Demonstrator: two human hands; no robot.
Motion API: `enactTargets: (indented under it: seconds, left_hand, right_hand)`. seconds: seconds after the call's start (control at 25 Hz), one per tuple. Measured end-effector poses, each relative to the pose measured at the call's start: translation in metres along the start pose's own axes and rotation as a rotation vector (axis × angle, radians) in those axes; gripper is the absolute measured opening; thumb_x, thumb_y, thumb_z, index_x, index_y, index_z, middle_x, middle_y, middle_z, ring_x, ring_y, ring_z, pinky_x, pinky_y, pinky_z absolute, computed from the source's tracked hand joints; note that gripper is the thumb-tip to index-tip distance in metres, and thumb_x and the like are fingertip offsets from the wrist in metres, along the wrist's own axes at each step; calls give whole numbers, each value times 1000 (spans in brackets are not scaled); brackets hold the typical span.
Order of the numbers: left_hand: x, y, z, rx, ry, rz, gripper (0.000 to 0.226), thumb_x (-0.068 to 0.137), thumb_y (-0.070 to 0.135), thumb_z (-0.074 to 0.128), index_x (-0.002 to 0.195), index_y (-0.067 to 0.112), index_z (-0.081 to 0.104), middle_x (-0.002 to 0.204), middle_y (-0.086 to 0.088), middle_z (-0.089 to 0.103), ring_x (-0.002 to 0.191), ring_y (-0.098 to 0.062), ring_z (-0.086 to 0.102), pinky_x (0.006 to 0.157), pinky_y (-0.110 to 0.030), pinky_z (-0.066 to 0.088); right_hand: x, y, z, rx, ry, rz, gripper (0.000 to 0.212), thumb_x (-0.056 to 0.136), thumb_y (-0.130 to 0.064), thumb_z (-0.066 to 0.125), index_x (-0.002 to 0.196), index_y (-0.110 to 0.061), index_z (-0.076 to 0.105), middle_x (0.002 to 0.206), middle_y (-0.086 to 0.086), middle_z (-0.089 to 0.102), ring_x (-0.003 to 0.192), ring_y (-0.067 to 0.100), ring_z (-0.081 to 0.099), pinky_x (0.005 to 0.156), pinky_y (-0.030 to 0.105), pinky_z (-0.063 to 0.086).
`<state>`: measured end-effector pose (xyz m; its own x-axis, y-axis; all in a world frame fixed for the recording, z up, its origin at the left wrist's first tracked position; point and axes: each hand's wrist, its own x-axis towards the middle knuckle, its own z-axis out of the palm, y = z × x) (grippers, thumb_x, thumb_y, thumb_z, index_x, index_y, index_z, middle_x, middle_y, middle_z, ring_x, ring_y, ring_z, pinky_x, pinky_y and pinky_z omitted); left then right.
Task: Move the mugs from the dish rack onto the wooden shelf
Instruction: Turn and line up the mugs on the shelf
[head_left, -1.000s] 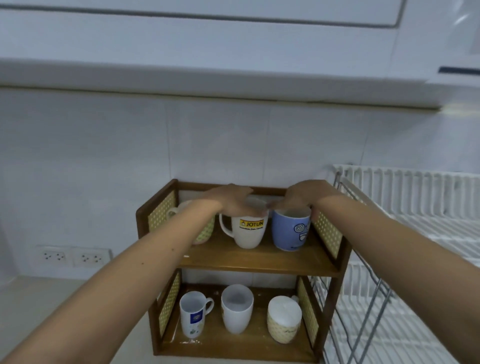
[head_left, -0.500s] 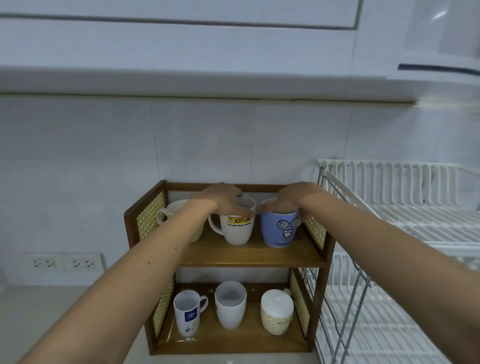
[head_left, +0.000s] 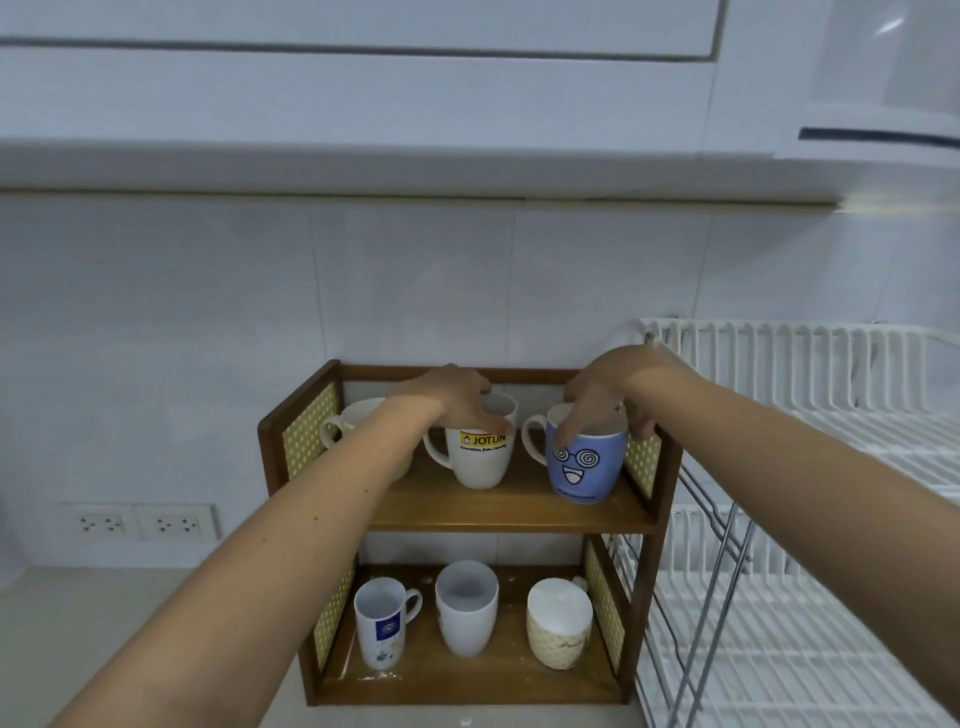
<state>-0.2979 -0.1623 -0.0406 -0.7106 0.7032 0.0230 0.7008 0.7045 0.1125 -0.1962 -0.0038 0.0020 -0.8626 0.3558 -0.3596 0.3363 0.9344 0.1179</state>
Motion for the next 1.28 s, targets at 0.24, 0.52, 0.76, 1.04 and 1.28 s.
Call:
enactTargets:
  seconds: [0.24,0.52,0.76,1.04,1.28]
  left_hand:
    - [1,-2,1,12,-5,28,90,76,67,58,148,18,33,152,-5,37,134,-27,40,104,-37,38]
    - [2,-4,3,10,-32,23,88,79,64,58,149,18,29,154,-4,34,136,-27,38,106,-37,36]
    - [-50,-4,39,-42,483,334,67,90,40,58,148,20,30,150,-6,41,138,-21,36,111,-36,28]
    - [-110,-82,148,341,216,842,17,89,21,56,99,17,69,91,-1,71,83,-18,66,67,-32,55]
    - [-79,-113,211,194,-223,258,75,78,16,69,142,34,34,150,2,37,135,-23,37,102,-41,45]
  right_hand:
    - [16,8,6,68,43,-74,88,70,-31,80,143,-29,31,144,13,36,108,39,60,79,46,60]
    - [13,7,10,-5,117,-103,83,76,-33,73,146,-27,27,147,12,37,115,36,56,80,41,60]
    - [-23,-19,58,195,806,-209,54,80,-44,60,130,-26,47,127,4,56,109,24,56,79,35,49]
    - [-12,-80,228,333,622,-482,14,84,-34,54,85,-25,66,84,-7,65,77,15,64,63,33,55]
    - [81,-114,230,256,55,-204,83,83,-58,56,150,-28,16,151,12,32,131,34,41,101,43,43]
